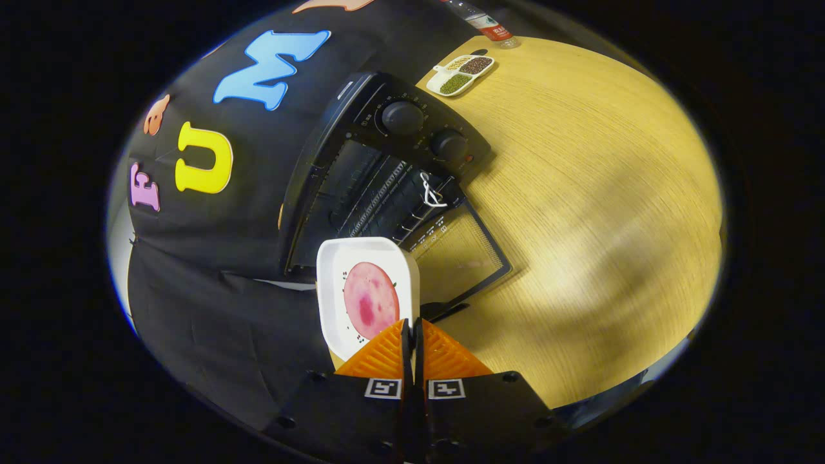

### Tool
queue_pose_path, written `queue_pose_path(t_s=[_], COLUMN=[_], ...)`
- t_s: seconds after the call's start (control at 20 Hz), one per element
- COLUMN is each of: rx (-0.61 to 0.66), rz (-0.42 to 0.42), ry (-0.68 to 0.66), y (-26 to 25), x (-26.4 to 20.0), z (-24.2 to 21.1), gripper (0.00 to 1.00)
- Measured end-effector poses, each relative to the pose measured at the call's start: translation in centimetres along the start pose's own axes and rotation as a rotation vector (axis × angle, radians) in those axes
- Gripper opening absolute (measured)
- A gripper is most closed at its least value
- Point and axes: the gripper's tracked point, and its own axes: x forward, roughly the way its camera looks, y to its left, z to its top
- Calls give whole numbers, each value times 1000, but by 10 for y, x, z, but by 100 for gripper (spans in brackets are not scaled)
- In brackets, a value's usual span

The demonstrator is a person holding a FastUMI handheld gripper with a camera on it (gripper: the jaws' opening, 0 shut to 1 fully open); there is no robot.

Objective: Open the toaster oven, put the food inside, and close the toaster oven door.

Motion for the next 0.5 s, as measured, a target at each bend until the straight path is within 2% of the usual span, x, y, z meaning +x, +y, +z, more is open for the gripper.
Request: queue_pose_path(t_s=[0.5], rx=[225], rz=[50], ry=[-159], y=[40], x=[48], z=[1], gripper=[1])
